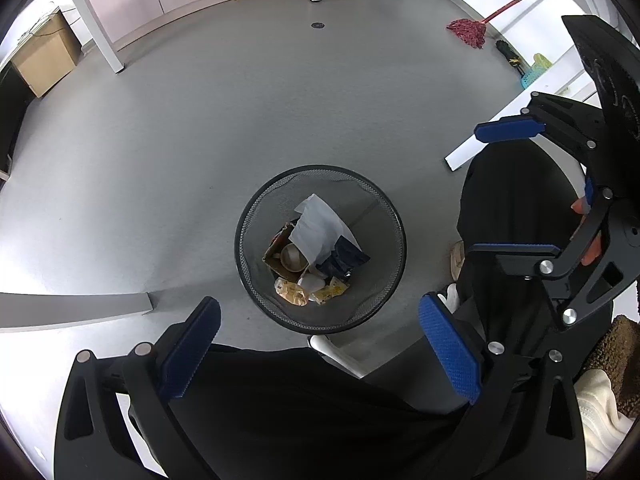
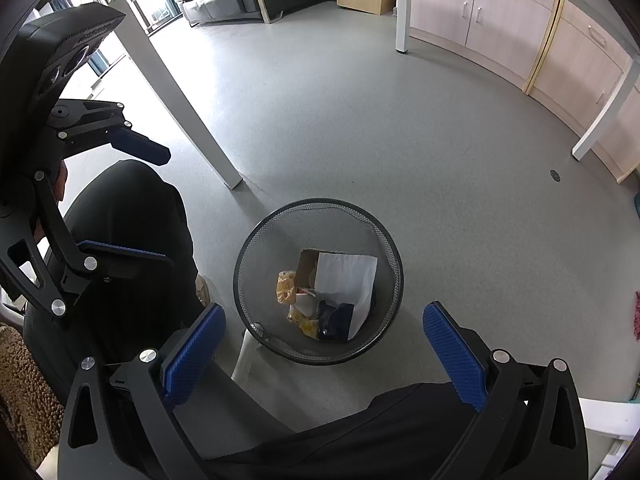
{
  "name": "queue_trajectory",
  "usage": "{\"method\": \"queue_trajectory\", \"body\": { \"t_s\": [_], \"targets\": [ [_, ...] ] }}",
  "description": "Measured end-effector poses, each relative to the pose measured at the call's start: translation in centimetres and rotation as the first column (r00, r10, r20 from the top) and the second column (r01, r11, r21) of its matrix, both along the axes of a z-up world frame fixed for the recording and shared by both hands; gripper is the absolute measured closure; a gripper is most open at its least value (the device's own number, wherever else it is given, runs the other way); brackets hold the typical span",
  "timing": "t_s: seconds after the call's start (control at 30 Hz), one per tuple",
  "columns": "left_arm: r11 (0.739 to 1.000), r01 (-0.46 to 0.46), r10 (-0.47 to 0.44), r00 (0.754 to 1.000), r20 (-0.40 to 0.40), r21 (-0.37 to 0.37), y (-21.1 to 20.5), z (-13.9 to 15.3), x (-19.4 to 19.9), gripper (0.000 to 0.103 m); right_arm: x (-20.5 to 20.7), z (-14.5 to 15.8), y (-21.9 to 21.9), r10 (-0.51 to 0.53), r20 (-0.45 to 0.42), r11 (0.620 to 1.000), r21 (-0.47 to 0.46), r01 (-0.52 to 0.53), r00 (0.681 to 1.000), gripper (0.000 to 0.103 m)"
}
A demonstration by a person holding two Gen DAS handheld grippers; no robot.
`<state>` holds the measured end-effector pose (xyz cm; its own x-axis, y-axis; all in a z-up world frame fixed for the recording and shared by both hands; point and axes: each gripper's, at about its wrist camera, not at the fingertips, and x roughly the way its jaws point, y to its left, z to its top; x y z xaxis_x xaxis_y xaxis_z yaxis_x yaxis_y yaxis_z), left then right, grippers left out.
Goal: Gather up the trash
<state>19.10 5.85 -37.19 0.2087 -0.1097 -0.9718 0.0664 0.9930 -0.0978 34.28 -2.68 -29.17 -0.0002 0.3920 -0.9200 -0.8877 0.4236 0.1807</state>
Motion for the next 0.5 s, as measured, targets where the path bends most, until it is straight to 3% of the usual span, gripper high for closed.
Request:
{"method": "queue_trajectory", "body": {
  "t_s": [0.5],
  "targets": [
    [1.000,0.011,-0.011,1.000,-0.015,0.004,-0.32,-0.36,-0.04,0.004,0.06,-0.20,-0.11,0.009,0.002,1.000,-0.014,-0.009,1.000,0.003]
  ]
}}
